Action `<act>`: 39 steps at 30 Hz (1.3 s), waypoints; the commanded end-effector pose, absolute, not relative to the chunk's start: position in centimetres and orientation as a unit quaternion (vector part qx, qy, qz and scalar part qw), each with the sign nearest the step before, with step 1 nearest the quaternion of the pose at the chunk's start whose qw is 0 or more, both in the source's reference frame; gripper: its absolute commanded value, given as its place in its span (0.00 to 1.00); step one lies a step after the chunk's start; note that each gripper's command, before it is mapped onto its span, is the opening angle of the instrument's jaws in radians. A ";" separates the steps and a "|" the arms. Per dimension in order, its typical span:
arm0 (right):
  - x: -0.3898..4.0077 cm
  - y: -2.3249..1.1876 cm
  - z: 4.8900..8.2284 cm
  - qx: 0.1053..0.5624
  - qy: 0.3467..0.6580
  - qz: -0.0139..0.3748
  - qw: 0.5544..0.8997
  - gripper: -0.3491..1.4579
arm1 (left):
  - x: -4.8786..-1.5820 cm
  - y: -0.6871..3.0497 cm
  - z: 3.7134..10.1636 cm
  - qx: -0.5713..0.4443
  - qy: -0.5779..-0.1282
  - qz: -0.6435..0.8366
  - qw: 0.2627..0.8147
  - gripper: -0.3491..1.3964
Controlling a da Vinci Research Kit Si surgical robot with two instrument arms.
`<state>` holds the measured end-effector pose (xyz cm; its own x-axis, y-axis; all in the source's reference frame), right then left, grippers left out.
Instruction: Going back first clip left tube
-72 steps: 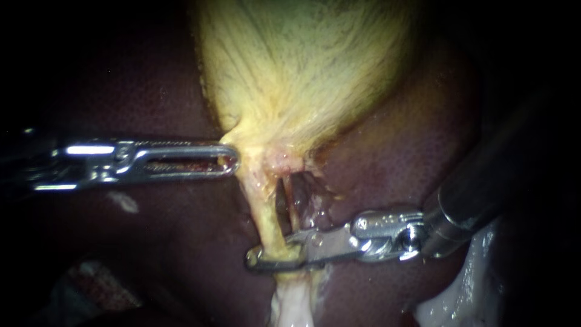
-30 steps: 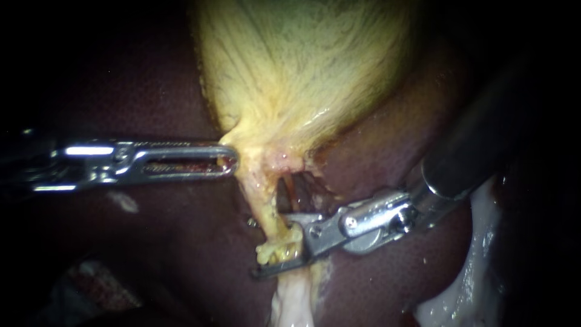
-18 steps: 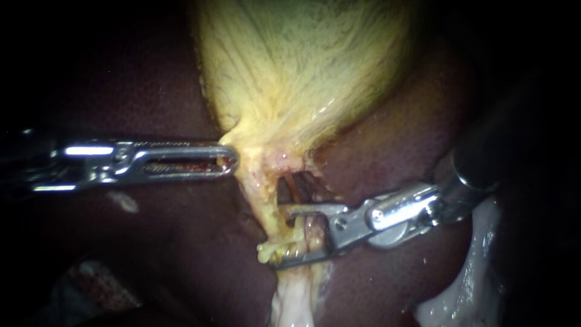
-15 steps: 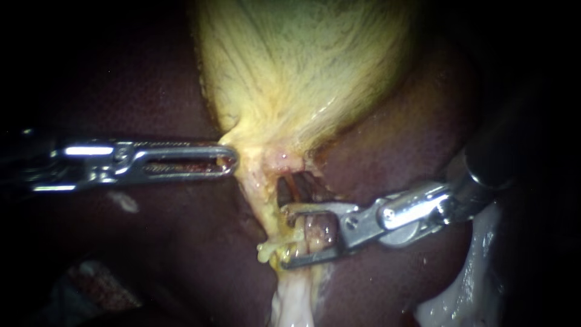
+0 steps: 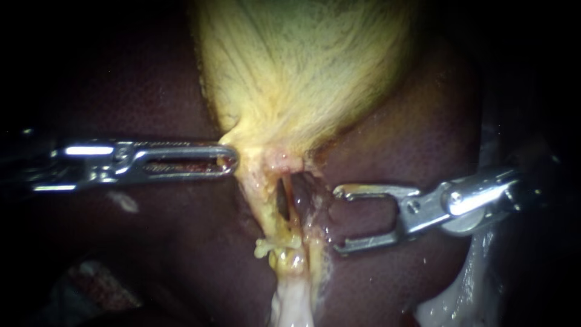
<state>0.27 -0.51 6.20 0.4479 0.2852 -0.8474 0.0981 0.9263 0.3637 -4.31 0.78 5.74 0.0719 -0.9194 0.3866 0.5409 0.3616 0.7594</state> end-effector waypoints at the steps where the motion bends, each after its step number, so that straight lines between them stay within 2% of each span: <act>1: 0.25 -0.51 6.18 0.182 0.523 0.055 0.831 0.52 | -4.31 0.78 5.75 0.216 -0.438 -0.522 0.699 0.00; 12: 0.25 -0.54 6.06 0.177 0.529 0.052 0.828 0.52 | -4.42 0.78 5.98 0.214 -0.439 -0.520 0.701 0.00; 26: 0.20 -0.52 6.04 0.173 0.532 0.045 0.828 0.52 | -4.85 0.70 6.37 0.224 -0.433 -0.509 0.710 0.00; 39: 0.20 -0.51 6.04 0.173 0.532 0.045 0.828 0.52 | -4.83 0.69 6.36 0.225 -0.433 -0.508 0.710 0.00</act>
<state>0.20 -0.51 6.04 0.4298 0.2579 -0.8653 0.1095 0.9364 0.3334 -4.83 0.69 6.36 0.1090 -0.9162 0.3857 0.5280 0.3821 0.7584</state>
